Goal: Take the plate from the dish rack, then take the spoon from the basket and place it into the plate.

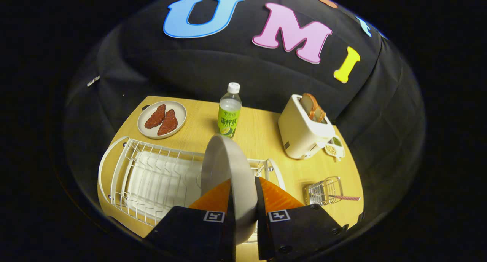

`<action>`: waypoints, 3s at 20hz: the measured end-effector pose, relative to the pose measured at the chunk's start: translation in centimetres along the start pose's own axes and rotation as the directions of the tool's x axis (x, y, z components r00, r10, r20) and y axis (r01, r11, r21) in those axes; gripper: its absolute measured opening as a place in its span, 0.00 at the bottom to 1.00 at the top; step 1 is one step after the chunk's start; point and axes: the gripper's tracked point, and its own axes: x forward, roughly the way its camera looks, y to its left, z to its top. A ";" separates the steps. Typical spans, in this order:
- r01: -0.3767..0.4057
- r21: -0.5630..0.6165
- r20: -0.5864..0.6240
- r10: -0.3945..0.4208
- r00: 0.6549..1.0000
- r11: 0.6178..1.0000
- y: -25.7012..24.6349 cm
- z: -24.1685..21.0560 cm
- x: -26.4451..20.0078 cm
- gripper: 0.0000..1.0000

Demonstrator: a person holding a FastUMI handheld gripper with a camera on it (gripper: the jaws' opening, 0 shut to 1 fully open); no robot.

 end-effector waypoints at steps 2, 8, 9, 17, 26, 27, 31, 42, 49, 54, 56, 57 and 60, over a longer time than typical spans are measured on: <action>-0.007 0.005 0.017 0.007 1.000 1.000 0.0 0.8 -0.2 0.26; -0.008 0.085 0.104 -0.001 0.995 0.996 -3.0 2.9 -2.1 0.26; -0.019 0.100 0.125 0.007 0.992 0.995 -3.7 3.3 -2.8 0.26; -0.206 0.168 0.266 0.157 0.951 0.964 -12.0 3.6 -10.0 0.25; -0.297 0.347 0.168 0.253 0.953 0.890 -23.1 -8.1 -12.2 0.25; -0.302 0.369 0.147 0.266 0.953 0.879 -24.0 -9.8 -11.9 0.25; -0.321 0.431 0.083 0.317 0.945 0.843 -26.5 -16.0 -9.7 0.25; -0.368 0.558 -0.041 0.467 0.883 0.744 -26.4 -25.7 -2.9 0.25; -0.366 0.591 -0.106 0.519 0.849 0.719 -24.8 -28.6 -0.2 0.25; -0.324 0.580 -0.150 0.489 0.860 0.748 -24.6 -30.2 1.4 0.29; -0.299 0.549 -0.179 0.459 0.870 0.780 -25.3 -31.1 1.2 0.38; -0.298 0.543 -0.176 0.454 0.874 0.785 -25.5 -31.0 1.0 0.50; -0.292 0.507 -0.164 0.423 0.891 0.811 -26.3 -31.1 1.0 0.80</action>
